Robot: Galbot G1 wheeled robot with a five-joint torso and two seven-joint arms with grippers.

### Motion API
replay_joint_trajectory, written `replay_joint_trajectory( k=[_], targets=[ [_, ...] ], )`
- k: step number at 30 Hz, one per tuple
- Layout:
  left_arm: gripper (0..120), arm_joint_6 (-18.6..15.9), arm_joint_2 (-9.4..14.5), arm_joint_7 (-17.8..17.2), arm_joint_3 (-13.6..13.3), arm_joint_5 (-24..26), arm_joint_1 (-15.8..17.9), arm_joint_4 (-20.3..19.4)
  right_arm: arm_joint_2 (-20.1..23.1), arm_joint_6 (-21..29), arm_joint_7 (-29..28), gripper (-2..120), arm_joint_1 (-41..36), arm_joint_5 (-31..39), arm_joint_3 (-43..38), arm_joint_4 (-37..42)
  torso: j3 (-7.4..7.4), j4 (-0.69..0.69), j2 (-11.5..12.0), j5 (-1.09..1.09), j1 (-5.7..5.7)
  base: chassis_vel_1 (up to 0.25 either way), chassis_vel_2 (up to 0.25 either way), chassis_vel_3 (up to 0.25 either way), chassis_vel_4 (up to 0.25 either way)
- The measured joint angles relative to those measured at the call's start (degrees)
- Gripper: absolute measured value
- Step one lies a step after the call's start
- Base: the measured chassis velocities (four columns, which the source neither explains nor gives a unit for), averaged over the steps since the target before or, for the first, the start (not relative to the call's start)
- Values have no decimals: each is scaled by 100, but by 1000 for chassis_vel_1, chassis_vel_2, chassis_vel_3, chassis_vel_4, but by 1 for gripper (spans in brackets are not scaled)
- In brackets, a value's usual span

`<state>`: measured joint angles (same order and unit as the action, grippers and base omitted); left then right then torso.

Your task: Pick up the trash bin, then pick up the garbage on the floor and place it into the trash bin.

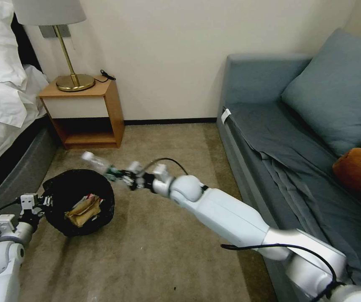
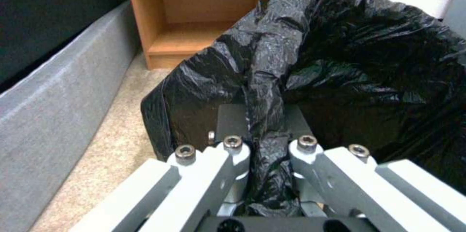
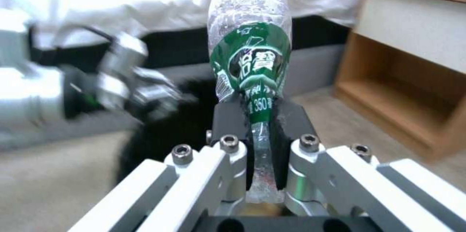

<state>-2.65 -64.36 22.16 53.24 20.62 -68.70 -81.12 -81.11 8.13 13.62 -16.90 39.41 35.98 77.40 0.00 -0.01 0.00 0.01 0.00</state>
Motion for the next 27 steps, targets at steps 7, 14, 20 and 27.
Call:
replay_joint_trajectory(
  k=[7,14,20,27],
  targets=[
    [4,-46,-70,-30,25,1,5,-55,-698,-337,5,4,-75,-334,217,-962,0,0,0,0,0,0,0,0,0],
    [4,-68,-142,-34,8,1,18,-85,-1110,-746,89,4,-217,-753,128,-1987,0,0,0,0,0,0,0,0,0],
    [4,-71,-139,-36,8,9,49,-67,-1122,-927,37,6,-381,-1038,89,-2280,0,3,0,-1,0,0,0,0,0],
    [4,-102,-138,-41,-24,21,119,-18,-1105,-935,-44,32,-535,-1127,79,-2188,0,1,0,-1,0,0,0,0,0]
  ],
)
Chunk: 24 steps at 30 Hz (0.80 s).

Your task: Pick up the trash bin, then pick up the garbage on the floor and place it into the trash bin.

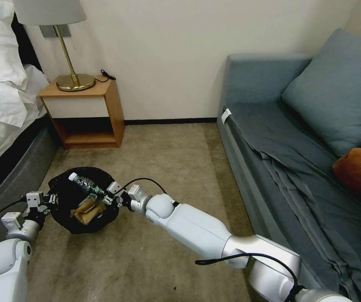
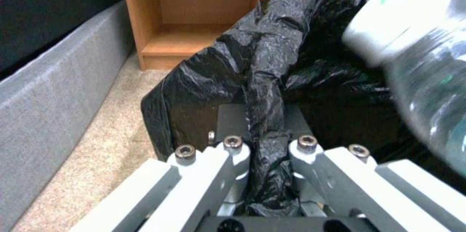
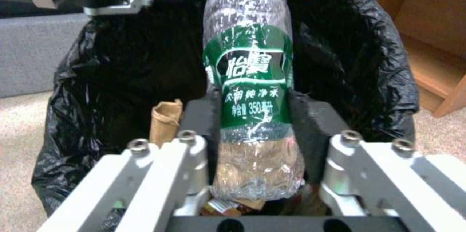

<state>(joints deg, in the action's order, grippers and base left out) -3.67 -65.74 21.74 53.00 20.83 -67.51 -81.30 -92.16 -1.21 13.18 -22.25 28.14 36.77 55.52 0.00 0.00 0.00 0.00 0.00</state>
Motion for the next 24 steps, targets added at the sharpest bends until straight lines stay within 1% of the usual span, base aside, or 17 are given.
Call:
replay_joint_trajectory(
  k=[1,2,3,4,6,8,9,10,11,14,17,18,19,20,22,23,24],
  targets=[
    [4,0,0,0,0,0,0,0,0,0,0,32,0,0,0,0,0,0,0,0,0,0,0,0,0],
    [4,-9,0,0,-6,1,11,11,15,-1,-5,41,1,0,-4,42,0,0,0,0,0,0,0,0,0],
    [4,-9,0,0,-6,1,11,11,15,-1,-5,41,1,0,-4,42,0,0,0,0,0,0,0,0,0],
    [4,-17,0,-9,-7,27,22,26,34,-3,-10,48,9,0,-9,105,0,0,0,0,0,0,0,0,0],
    [4,-31,0,-20,-7,63,26,34,43,-4,-14,52,17,0,-15,148,0,0,0,0,0,0,0,0,0],
    [4,-68,5,-49,-8,161,31,54,82,-3,-39,62,25,14,-21,300,0,0,0,0,0,0,0,0,0],
    [4,-68,5,-49,-8,161,31,54,82,-3,-39,62,25,14,-21,300,0,0,0,0,0,0,0,0,0],
    [4,-86,6,-77,-8,232,48,88,118,2,-75,69,27,37,-14,440,0,0,0,0,0,0,0,0,0],
    [4,-86,6,-77,-8,232,48,88,118,2,-75,69,27,37,-14,440,0,0,0,0,0,0,0,0,0],
    [4,-194,-15,-221,-7,574,123,166,145,16,-165,85,13,80,-42,718,0,-1,0,0,0,0,0,0,0],
    [4,-212,-37,-266,-2,668,156,209,149,23,-186,92,2,87,-77,802,0,0,0,0,0,0,0,0,0],
    [4,-248,-60,-353,0,830,185,249,162,30,-197,98,-6,82,-119,886,0,0,0,0,0,0,0,0,0],
    [4,-305,-80,-452,0,1035,212,269,173,34,-198,99,-8,76,-147,931,0,-1,0,0,0,0,0,0,0],
    [4,-305,-80,-452,0,1035,212,269,173,34,-198,99,-8,76,-147,931,0,-1,0,0,0,0,0,0,0],
    [4,-490,-124,-764,0,1720,279,279,203,36,-199,100,-10,26,-216,982,0,-1,0,0,0,0,0,0,0],
    [4,-490,-124,-764,0,1720,279,279,203,36,-199,100,-10,26,-216,982,0,-1,0,0,0,0,0,0,0],
    [4,-576,-152,-985,1,2127,321,279,229,35,-199,100,-13,5,-250,990,0,-1,0,0,0,0,0,0,0]
  ],
)
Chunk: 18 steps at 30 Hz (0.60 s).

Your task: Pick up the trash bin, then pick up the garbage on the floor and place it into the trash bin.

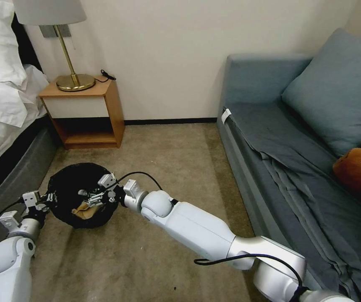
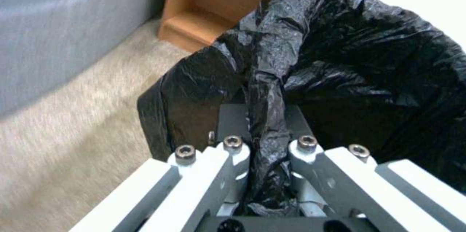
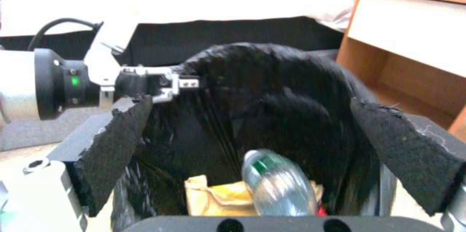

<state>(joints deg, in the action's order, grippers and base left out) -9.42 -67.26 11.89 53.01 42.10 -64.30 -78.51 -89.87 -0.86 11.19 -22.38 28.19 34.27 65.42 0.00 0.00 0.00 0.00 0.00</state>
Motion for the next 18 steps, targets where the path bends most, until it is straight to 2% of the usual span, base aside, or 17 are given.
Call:
replay_joint_trajectory(
  k=[1,2,4,7,9,10,12,13,14,15,17,18],
  targets=[
    [4,0,0,0,0,0,0,0,0,0,0,100,0,0,0,0,0,0,0,0,0,0,0,0,0],
    [4,-61,-27,-246,7,356,67,29,44,0,0,100,-9,-17,-27,1,0,2,0,0,0,0,0,0,0],
    [4,-105,-39,-545,30,720,156,135,100,-2,5,100,-37,-48,-53,1,0,2,0,0,0,0,0,0,0],
    [4,-132,-39,-696,34,889,198,188,125,-3,9,100,-64,-56,-69,1,0,2,0,0,0,0,0,0,0],
    [4,-199,-39,-998,39,1173,292,285,138,-6,20,100,-120,-75,-99,-10,0,0,0,0,0,0,0,0,0],
    [4,-199,-39,-998,39,1173,292,285,138,-6,20,100,-120,-75,-99,-10,0,0,0,0,0,0,0,0,0],
    [4,-265,-35,-1219,39,1273,366,356,139,-8,24,100,-158,-85,-120,-31,0,1,0,0,0,0,0,0,0],
    [4,-265,-35,-1219,39,1273,366,356,139,-8,24,100,-158,-85,-120,-31,0,1,0,0,0,0,0,0,0],
    [4,-320,-25,-1388,34,1307,397,372,145,-8,27,100,-179,-86,-125,-36,0,0,0,0,0,0,0,0,0],
    [4,-320,-25,-1388,34,1307,397,372,145,-8,27,100,-179,-86,-125,-36,0,0,0,0,0,0,0,0,0],
    [4,-432,12,-1649,23,1332,426,332,175,-8,29,100,-210,-90,-143,-29,0,0,0,0,0,0,0,0,0],
    [4,-432,12,-1649,23,1332,426,332,175,-8,29,100,-210,-90,-143,-29,0,0,0,0,0,0,0,0,0]
  ],
)
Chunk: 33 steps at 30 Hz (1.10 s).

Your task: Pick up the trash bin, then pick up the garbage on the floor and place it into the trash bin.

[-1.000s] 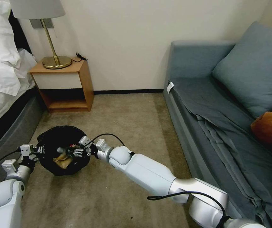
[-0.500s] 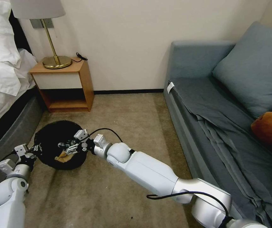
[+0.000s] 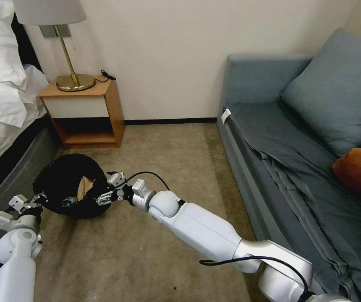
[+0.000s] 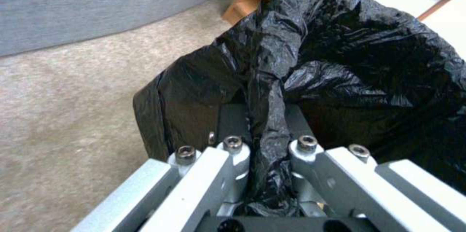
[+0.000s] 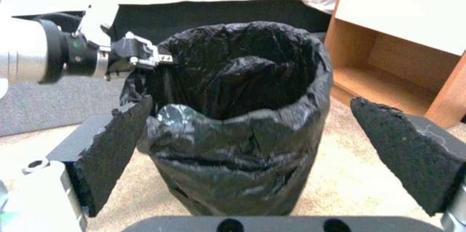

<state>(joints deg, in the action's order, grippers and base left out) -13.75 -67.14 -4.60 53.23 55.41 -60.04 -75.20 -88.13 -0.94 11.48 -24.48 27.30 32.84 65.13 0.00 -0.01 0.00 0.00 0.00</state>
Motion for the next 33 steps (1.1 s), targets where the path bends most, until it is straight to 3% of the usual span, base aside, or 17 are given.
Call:
replay_joint_trajectory(
  k=[8,16,33],
  targets=[
    [4,-293,129,-527,-50,-4,128,-19,96,12,1,100,-98,-20,-72,108,0,1,0,-1,0,0,0,0,0],
    [4,-539,92,-749,-142,-65,226,200,134,18,9,100,-226,-50,-114,137,0,1,0,0,0,0,0,0,0],
    [60,-641,205,-506,-169,-519,196,83,129,97,7,100,-273,-91,-118,99,0,1,0,0,0,0,0,0,0]
  ],
)
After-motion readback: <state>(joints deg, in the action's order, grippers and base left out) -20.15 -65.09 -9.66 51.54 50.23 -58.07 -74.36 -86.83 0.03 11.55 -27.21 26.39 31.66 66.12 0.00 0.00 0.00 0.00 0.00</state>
